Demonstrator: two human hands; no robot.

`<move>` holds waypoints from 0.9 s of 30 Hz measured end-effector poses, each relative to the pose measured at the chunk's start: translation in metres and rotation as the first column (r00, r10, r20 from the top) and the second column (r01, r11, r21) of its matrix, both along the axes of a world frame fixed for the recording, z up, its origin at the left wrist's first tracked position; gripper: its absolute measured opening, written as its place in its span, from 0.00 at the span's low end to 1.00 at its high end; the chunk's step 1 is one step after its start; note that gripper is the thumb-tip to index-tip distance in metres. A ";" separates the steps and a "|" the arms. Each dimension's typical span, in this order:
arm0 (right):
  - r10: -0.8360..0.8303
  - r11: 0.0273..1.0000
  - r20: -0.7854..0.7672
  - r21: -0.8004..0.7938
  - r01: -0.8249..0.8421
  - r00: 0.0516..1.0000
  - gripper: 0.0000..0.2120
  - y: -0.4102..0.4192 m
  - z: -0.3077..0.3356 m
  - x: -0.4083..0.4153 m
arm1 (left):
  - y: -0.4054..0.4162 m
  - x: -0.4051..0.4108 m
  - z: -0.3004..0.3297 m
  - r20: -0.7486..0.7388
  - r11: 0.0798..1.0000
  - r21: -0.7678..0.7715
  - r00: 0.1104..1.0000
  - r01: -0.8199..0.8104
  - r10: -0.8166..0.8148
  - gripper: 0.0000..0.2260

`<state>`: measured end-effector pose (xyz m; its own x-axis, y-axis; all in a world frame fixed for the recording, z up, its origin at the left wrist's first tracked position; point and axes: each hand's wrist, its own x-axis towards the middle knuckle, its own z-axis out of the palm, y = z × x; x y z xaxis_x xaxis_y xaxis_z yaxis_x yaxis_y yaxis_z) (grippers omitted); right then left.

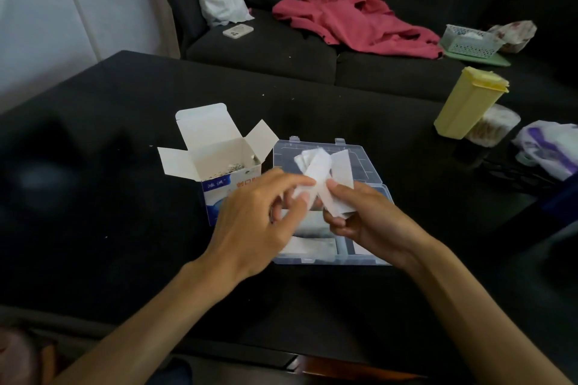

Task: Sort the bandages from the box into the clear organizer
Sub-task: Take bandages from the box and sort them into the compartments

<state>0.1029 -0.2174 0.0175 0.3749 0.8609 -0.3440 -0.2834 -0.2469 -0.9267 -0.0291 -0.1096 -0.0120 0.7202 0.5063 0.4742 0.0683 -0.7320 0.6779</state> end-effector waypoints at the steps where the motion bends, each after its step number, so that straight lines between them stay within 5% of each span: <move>1: -0.004 1.000 0.020 0.001 0.004 1.000 0.10 -0.001 0.001 0.001 | 0.000 -0.001 0.005 0.067 0.981 -0.191 0.996 -0.045 0.059 0.13; 4: 0.057 0.998 0.083 -0.037 -0.054 0.995 0.09 -0.002 0.002 0.001 | 0.003 0.001 0.012 0.032 0.766 -0.637 0.990 -0.088 0.140 0.07; 8: 0.103 0.991 0.105 -0.093 -0.094 0.989 0.09 0.003 -0.003 -0.009 | -0.001 0.006 0.007 -0.009 0.677 -0.733 0.997 -0.059 0.077 0.02; 10: 0.007 0.997 -0.017 -0.079 -0.009 1.000 0.08 0.007 -0.006 -0.010 | -0.005 0.009 0.005 0.007 0.627 -0.775 0.992 -0.075 0.127 0.05; 14: -0.176 0.984 -0.257 -0.052 0.169 0.950 0.08 0.011 -0.006 -0.007 | -0.010 0.015 0.011 -0.046 0.386 -0.920 0.997 -0.067 0.064 0.09; 21: -0.079 0.977 0.181 -0.183 0.112 0.980 0.08 0.012 -0.007 -0.007 | 0.003 0.014 0.008 -0.147 0.597 -0.797 0.988 -0.093 -0.043 0.02; 27: -0.058 0.964 0.317 -0.227 0.135 0.947 0.11 0.017 -0.007 -0.010 | -0.002 0.017 0.003 -0.123 0.605 -0.788 0.992 -0.113 0.025 0.02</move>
<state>0.0929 -0.2007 0.0103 0.5717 0.7199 -0.3935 -0.0306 -0.4606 -0.8871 -0.0119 -0.1114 -0.0086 0.6832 0.7019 -0.2013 0.1874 0.0980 0.9774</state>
